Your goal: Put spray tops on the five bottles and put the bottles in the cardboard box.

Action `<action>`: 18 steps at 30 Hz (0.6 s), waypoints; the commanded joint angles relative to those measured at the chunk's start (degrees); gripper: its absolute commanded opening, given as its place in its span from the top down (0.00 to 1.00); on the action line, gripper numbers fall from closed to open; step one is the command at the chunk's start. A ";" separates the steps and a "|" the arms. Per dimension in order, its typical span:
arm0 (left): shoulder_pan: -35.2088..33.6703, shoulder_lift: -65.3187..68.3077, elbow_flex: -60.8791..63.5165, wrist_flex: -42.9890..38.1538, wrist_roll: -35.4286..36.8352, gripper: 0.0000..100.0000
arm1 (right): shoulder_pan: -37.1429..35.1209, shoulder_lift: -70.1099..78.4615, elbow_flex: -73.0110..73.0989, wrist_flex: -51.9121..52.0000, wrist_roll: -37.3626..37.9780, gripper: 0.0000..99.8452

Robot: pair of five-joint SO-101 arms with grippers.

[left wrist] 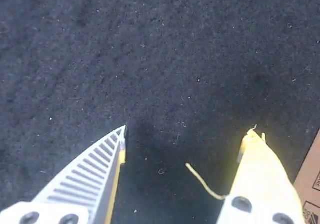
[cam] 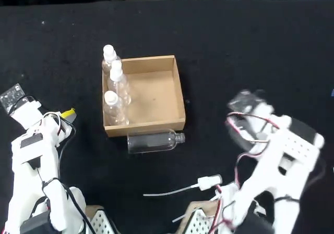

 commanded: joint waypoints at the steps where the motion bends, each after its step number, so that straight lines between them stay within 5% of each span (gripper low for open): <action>1: 0.04 -0.18 -2.59 -0.09 0.44 0.67 | 6.51 8.31 -0.48 -8.88 -14.59 0.92; 8: 0.04 -0.18 -2.51 -0.09 0.44 0.67 | 7.38 24.13 -10.15 -1.76 -19.34 0.63; 18: 0.04 -0.18 -2.51 -0.09 0.44 0.67 | 6.07 28.44 -28.44 13.71 -18.11 0.69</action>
